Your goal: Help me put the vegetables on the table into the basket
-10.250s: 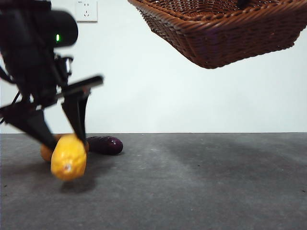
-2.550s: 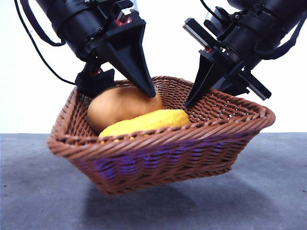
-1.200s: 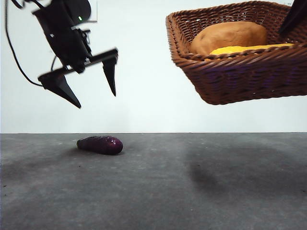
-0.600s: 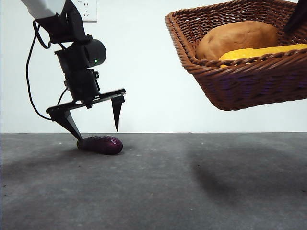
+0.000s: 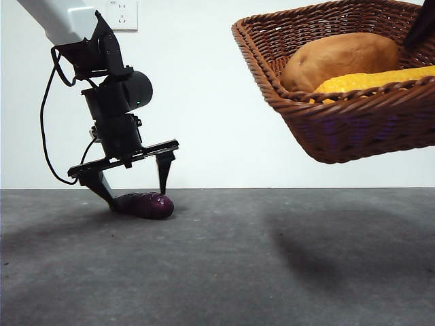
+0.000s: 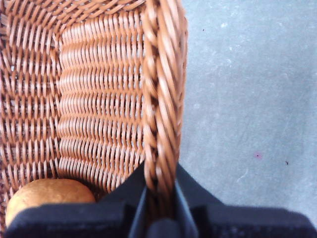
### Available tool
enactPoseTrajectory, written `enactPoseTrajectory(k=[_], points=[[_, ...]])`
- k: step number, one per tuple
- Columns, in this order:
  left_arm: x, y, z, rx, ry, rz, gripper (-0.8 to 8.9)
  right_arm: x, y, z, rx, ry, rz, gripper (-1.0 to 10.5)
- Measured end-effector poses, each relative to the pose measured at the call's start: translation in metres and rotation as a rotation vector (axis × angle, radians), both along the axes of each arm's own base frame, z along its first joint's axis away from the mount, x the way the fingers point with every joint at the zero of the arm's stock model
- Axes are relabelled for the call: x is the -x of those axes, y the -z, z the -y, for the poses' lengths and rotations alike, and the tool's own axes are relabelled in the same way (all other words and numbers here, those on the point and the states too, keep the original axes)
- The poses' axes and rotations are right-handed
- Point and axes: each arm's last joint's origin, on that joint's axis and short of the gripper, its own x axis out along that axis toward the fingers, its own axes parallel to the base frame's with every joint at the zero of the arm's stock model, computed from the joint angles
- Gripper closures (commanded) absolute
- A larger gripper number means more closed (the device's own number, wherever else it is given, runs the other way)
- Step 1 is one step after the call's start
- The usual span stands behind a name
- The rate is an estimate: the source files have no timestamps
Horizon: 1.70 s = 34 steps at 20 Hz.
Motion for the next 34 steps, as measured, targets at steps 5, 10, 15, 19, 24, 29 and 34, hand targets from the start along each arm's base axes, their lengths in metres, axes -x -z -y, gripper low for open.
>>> enactPoseTrajectory(k=[5, 10, 15, 19, 24, 29, 34], points=[[-0.002, 0.003, -0.002, 0.027, 0.002, -0.006, 8.22, 0.0, 0.0, 0.0, 0.006, -0.005, 0.005, 9.6], [-0.004, 0.003, -0.001, 0.042, 0.04, 0.004, 8.21, 0.0, 0.0, 0.0, 0.008, -0.007, 0.006, 9.6], [-0.001, -0.007, -0.008, -0.006, 0.179, 0.038, 8.21, -0.004, 0.003, 0.0, 0.007, -0.003, -0.017, 9.6], [0.017, -0.08, -0.026, -0.008, 0.3, 0.235, 8.22, -0.023, 0.019, -0.002, 0.007, 0.013, -0.113, 9.6], [0.064, -0.171, -0.043, 0.038, 0.432, 0.477, 8.21, -0.051, 0.041, -0.006, -0.022, 0.055, -0.21, 9.6], [0.129, -0.187, -0.044, 0.154, 0.571, 0.596, 8.21, -0.066, 0.052, -0.018, -0.068, 0.063, -0.233, 9.6], [0.186, -0.128, -0.026, 0.37, 0.63, 0.554, 8.21, -0.079, 0.071, -0.056, -0.093, 0.006, -0.267, 9.6]])
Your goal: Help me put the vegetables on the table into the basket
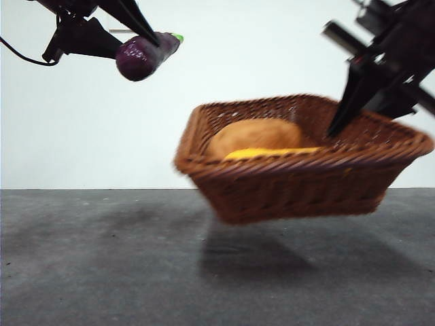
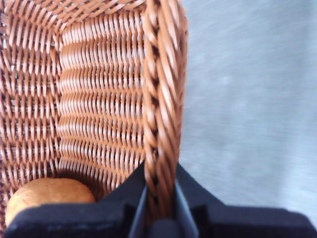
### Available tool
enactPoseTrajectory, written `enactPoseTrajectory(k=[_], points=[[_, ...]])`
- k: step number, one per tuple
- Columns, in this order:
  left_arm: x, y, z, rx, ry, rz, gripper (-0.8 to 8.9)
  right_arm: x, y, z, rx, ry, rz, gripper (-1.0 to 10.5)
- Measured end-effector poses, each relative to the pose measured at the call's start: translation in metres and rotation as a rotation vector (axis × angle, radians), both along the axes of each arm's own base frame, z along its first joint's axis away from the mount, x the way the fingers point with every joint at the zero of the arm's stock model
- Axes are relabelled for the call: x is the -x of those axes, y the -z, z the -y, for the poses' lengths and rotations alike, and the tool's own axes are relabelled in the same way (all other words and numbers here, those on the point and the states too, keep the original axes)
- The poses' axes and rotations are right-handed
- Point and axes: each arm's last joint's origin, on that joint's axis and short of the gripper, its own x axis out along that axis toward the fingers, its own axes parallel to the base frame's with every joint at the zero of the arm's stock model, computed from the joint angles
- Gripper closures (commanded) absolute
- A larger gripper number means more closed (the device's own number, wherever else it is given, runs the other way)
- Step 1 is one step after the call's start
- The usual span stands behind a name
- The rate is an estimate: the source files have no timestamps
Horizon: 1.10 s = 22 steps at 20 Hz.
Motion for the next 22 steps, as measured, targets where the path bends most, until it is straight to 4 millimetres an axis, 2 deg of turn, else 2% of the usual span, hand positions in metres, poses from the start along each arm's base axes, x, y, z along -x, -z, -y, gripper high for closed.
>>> enactPoseTrajectory(k=[3, 5, 7, 13, 16, 17, 18, 19, 22], points=[[0.02, -0.004, 0.024, 0.073, 0.07, 0.001, 8.21, -0.004, 0.019, -0.032, -0.007, -0.047, -0.042, 9.6], [0.025, -0.005, 0.044, 0.094, 0.097, 0.0, 8.22, -0.006, 0.024, -0.051, -0.041, -0.07, -0.029, 9.6], [0.025, 0.005, 0.061, 0.072, 0.08, -0.032, 8.22, -0.004, 0.027, -0.062, -0.058, -0.073, -0.034, 9.6], [-0.011, 0.056, 0.085, 0.072, -0.028, -0.228, 8.22, -0.005, 0.026, -0.063, -0.068, -0.059, -0.028, 9.6], [-0.02, 0.075, 0.09, 0.086, -0.082, -0.337, 8.07, -0.004, 0.027, -0.063, -0.059, -0.062, -0.04, 9.6], [-0.02, 0.076, 0.091, 0.088, -0.088, -0.348, 7.59, -0.004, 0.027, -0.063, -0.055, -0.064, -0.042, 9.6], [-0.02, 0.076, 0.091, 0.089, -0.09, -0.351, 5.81, -0.004, 0.027, -0.063, -0.053, -0.067, -0.04, 9.6], [-0.02, 0.076, 0.091, 0.089, -0.09, -0.351, 4.54, -0.004, 0.027, -0.063, -0.052, -0.068, -0.038, 9.6], [-0.02, 0.076, 0.091, 0.089, -0.089, -0.35, 4.36, -0.004, 0.027, -0.063, -0.051, -0.07, -0.037, 9.6]])
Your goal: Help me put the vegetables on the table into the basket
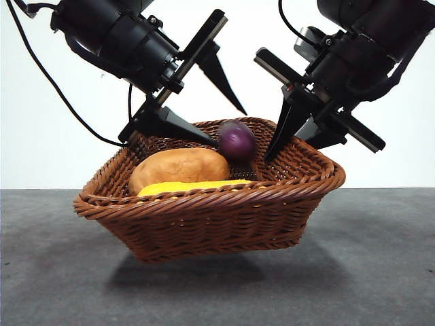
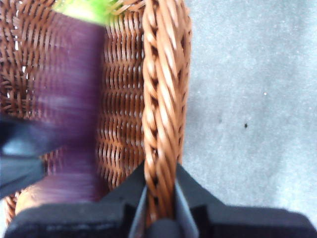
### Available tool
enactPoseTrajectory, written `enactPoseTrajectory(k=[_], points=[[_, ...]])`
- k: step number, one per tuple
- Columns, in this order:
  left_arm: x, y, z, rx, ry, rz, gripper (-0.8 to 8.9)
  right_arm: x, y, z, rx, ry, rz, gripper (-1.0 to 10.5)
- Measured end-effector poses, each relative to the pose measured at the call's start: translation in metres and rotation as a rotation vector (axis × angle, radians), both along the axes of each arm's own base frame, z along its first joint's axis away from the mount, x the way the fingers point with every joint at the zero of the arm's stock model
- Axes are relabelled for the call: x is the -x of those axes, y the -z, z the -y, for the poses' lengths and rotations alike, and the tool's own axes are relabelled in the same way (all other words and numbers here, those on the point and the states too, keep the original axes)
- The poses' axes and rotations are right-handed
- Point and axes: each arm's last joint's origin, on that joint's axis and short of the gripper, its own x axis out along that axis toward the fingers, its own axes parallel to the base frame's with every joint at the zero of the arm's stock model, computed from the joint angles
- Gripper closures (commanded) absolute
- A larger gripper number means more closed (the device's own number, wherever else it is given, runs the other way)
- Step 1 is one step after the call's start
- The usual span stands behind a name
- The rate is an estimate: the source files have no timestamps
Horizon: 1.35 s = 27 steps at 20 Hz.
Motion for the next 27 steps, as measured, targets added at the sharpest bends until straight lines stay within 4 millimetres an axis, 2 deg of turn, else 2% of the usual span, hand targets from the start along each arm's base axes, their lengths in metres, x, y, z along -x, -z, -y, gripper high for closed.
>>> enactPoseTrajectory(k=[4, 6, 8, 10, 11, 13, 15, 17, 20, 23, 27], points=[[-0.001, 0.0, -0.002, 0.016, 0.022, -0.01, 4.36, 0.0, 0.0, 0.0, 0.002, -0.002, 0.002, 9.6], [-0.004, -0.007, -0.006, 0.065, 0.076, -0.014, 4.36, 0.0, 0.0, 0.0, 0.001, -0.003, 0.003, 9.6], [-0.004, -0.03, -0.016, 0.102, 0.086, 0.048, 4.36, 0.0, 0.0, 0.0, -0.001, -0.002, 0.005, 9.6], [0.004, -0.066, -0.035, 0.147, 0.079, 0.166, 4.43, -0.002, 0.0, 0.003, -0.001, 0.01, 0.005, 9.6], [0.011, -0.081, -0.047, 0.164, 0.073, 0.215, 4.93, -0.003, 0.0, 0.005, -0.002, 0.016, 0.005, 9.6], [0.028, -0.105, -0.077, 0.139, 0.047, 0.303, 7.92, -0.006, -0.001, 0.011, -0.013, 0.028, 0.0, 9.6], [0.05, -0.123, -0.102, 0.09, 0.028, 0.395, 8.2, -0.011, -0.004, 0.019, -0.034, 0.033, -0.012, 9.6], [0.071, -0.131, -0.125, -0.009, 0.002, 0.461, 8.2, -0.019, -0.018, 0.029, -0.023, 0.043, -0.015, 9.6], [0.097, -0.131, -0.148, -0.205, -0.04, 0.498, 8.2, -0.03, -0.054, 0.051, 0.072, 0.067, 0.009, 9.6], [0.109, -0.129, -0.157, -0.333, -0.022, 0.524, 8.2, -0.041, -0.084, 0.084, 0.092, 0.102, 0.057, 9.6], [0.109, -0.129, -0.161, -0.379, -0.023, 0.556, 8.2, -0.042, -0.085, 0.137, 0.141, 0.192, 0.032, 9.6]])
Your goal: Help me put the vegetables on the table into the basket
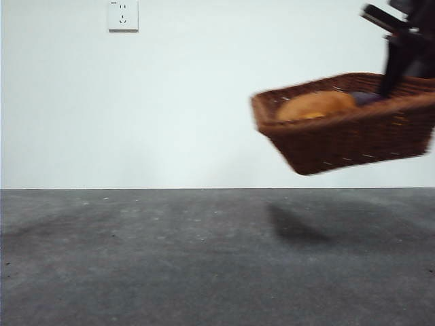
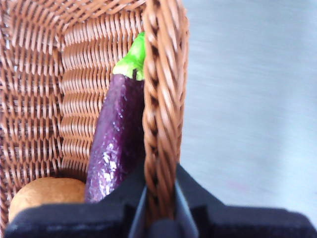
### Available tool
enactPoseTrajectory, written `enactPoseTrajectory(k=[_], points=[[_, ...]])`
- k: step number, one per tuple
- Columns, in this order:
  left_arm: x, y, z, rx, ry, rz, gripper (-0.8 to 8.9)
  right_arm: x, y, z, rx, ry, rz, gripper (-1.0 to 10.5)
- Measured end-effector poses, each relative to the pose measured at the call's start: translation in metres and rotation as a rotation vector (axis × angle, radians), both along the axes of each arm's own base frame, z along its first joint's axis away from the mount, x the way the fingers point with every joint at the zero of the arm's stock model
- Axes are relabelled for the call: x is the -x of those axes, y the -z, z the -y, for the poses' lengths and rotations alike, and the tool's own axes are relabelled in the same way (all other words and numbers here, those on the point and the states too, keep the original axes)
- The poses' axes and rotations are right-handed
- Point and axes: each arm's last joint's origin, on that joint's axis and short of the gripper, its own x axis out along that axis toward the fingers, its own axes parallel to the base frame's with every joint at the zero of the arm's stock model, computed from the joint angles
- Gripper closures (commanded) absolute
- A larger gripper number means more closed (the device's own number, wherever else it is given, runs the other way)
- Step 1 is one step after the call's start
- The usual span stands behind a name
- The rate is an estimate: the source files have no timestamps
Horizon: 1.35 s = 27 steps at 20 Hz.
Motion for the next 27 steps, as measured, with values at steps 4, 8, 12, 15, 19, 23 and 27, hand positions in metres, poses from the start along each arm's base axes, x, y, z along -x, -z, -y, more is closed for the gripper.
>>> enactPoseTrajectory(k=[4, 8, 12, 15, 19, 23, 27], points=[[0.0, 0.0, 0.0, -0.002, 0.0, 0.002, 8.2, -0.014, 0.022, 0.023, 0.01, -0.007, -0.046, 9.6], [0.0, 0.0, 0.0, -0.005, 0.002, 0.004, 8.2, -0.043, 0.073, 0.026, 0.022, -0.039, -0.154, 9.6], [0.0, 0.0, 0.0, -0.007, 0.003, 0.005, 8.2, -0.06, 0.108, 0.027, 0.01, -0.046, -0.213, 9.6], [0.0, 0.0, 0.0, -0.007, 0.003, 0.005, 8.2, -0.066, 0.127, 0.028, -0.001, -0.05, -0.256, 9.6], [-0.001, 0.001, 0.0, -0.007, 0.003, 0.001, 8.2, -0.069, 0.129, 0.029, -0.005, -0.051, -0.232, 9.6], [-0.003, 0.002, 0.0, -0.008, 0.003, -0.005, 8.2, -0.075, 0.13, 0.028, -0.001, -0.058, -0.185, 9.6], [-0.004, 0.002, 0.0, -0.009, 0.004, -0.01, 8.2, -0.076, 0.13, 0.027, 0.001, -0.06, -0.175, 9.3]])
